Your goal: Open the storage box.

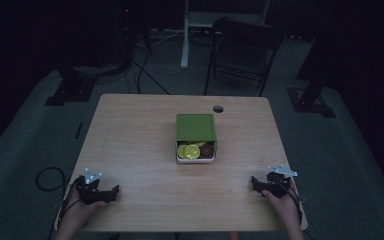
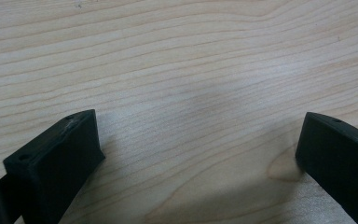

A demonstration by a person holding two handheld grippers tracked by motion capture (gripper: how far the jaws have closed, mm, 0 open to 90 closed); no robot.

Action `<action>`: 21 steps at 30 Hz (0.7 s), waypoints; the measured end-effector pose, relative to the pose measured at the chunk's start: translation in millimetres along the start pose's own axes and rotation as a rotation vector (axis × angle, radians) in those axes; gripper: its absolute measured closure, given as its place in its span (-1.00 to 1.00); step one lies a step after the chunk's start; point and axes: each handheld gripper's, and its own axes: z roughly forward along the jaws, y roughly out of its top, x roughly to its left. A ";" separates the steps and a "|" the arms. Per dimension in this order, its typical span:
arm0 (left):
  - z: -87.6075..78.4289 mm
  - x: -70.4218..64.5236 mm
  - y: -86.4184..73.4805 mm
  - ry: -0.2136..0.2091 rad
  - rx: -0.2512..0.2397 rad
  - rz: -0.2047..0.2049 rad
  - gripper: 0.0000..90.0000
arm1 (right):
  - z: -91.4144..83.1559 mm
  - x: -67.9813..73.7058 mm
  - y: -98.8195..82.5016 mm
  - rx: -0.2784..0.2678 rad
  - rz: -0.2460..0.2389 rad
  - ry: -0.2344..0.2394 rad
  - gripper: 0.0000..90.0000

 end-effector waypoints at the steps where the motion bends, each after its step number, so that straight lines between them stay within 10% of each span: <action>1: 0.0 -0.1 -0.1 -0.004 -0.001 0.004 -1.00 | 0.0 0.0 0.0 0.000 0.000 0.000 -0.77; 21: 0.6 -5.8 1.6 -0.032 -0.016 0.091 -1.00 | 0.0 0.0 0.0 0.000 0.000 0.000 -0.77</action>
